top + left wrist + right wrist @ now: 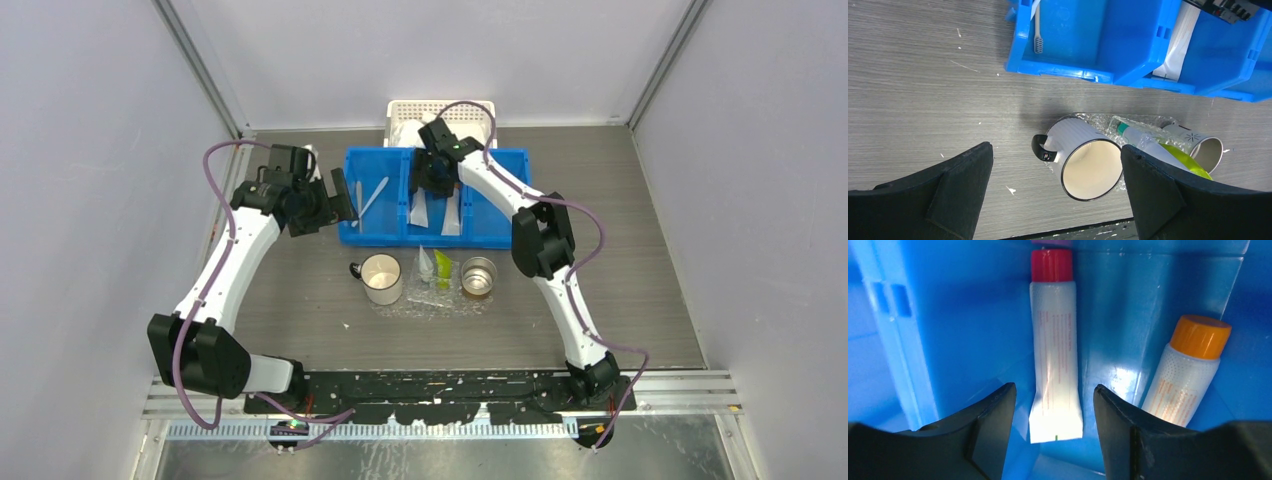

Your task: Prepare toiletry sets of a toothbrush and toothpaste on the tray

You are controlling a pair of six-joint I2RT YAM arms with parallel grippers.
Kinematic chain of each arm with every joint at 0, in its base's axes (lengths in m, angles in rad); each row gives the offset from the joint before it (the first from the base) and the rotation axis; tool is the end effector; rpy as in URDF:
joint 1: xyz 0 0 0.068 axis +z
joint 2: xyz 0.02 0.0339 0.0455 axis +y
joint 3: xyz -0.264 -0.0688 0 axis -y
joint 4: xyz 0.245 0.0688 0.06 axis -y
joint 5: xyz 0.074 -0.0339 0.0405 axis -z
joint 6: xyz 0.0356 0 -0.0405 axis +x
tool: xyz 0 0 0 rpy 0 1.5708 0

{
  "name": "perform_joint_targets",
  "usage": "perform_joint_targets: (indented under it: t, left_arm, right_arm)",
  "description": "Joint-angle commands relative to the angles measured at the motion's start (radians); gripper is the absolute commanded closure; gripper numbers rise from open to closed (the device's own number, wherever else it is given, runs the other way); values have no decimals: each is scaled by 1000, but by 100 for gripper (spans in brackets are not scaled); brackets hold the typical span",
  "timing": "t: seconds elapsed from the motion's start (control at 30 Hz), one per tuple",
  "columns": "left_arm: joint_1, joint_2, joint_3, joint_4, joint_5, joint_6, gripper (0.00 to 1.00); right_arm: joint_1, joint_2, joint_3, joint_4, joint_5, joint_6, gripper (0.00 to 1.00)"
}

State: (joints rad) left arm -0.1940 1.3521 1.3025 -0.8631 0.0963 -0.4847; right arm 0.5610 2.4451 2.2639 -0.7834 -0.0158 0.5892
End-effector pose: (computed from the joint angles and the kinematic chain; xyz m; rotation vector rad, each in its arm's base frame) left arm 0.2715 -0.0568 0.3324 -0.3243 2.5022 -0.4014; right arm 0.4542 0.2860 0.2077 0.0303 2.6032 0.4601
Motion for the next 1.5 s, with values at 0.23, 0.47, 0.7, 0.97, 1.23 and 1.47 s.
perform_joint_targets:
  t: [0.23,0.47,0.7,0.97,1.23,1.47]
  left_arm:
    - [13,-22,2,40,12,29,0]
    - [15,-26,-6,45,21,27,0]
    - [15,-23,-1,41,29,21,0]
    - [27,2,-2,47,122,0,0]
    - [30,32,71,48,145,-24,4]
    - [30,64,168,26,173,-61,7]
  right_arm:
    - [34,11,-79,140,114,89,44]
    - [50,22,-129,155,101,90,45]
    - [50,-9,-207,202,91,87,70]
    - [22,-166,-275,243,107,22,74]
    - [-7,-389,-260,233,32,-91,75]
    - [-7,-461,-133,89,-148,-134,74]
